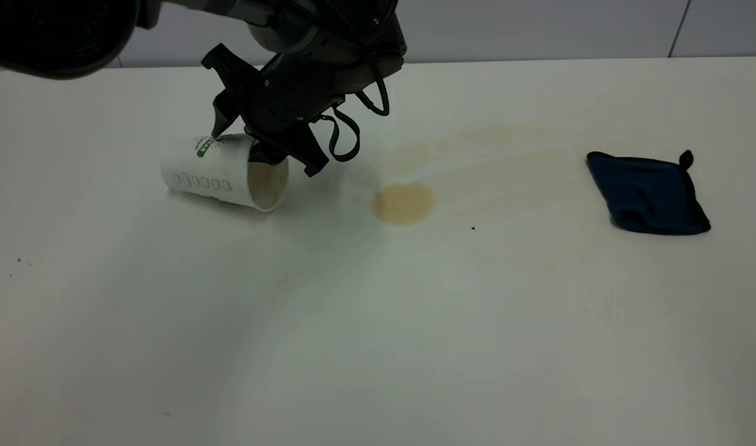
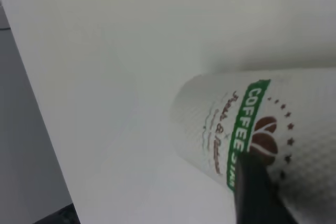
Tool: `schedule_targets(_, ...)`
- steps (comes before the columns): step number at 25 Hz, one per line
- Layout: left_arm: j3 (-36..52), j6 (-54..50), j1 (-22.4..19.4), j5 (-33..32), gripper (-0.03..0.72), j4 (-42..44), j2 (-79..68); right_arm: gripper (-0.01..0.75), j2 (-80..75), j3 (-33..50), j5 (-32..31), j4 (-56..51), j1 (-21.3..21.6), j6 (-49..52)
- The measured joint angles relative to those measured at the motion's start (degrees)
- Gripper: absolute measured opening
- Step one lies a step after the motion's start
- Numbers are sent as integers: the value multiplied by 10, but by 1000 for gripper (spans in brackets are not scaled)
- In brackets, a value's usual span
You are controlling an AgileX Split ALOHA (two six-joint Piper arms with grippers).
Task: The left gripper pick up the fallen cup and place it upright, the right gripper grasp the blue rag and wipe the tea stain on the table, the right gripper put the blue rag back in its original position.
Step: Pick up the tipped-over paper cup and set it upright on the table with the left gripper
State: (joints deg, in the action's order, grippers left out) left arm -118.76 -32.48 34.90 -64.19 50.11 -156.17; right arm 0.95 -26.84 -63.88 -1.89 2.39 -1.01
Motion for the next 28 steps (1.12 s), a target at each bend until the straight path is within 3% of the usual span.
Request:
schedule_targets(4,0,-16,0,-14,126,12,0,584,0,0,0,0,0,0)
schedule_targets(7,-5,-25,-1,-27,39,31,1,584,0,0,0,0,0,0)
schedule_targets(15,-143,83,-2,-27,9,-17,5,584,0,0,0,0,0,0)
schedule_targets(20,-228,176,-20,-27,8,-154,40,584,0,0,0,0,0,0)
schedule_targets(28,-241,361,-102,-27,8,-365,75,584,0,0,0,0,0,0)
